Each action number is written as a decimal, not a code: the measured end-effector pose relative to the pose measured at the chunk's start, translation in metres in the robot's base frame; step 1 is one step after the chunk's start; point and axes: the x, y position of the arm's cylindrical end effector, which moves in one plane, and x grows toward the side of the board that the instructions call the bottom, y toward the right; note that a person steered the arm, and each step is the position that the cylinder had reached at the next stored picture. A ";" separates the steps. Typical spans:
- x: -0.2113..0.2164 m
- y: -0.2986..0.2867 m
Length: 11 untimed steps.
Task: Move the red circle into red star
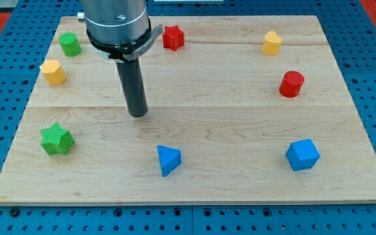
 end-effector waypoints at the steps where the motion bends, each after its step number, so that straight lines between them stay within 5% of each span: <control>1: 0.000 0.084; 3: 0.011 0.269; 4: -0.031 0.306; 6: -0.094 0.222; 9: -0.133 0.275; 11: -0.154 0.176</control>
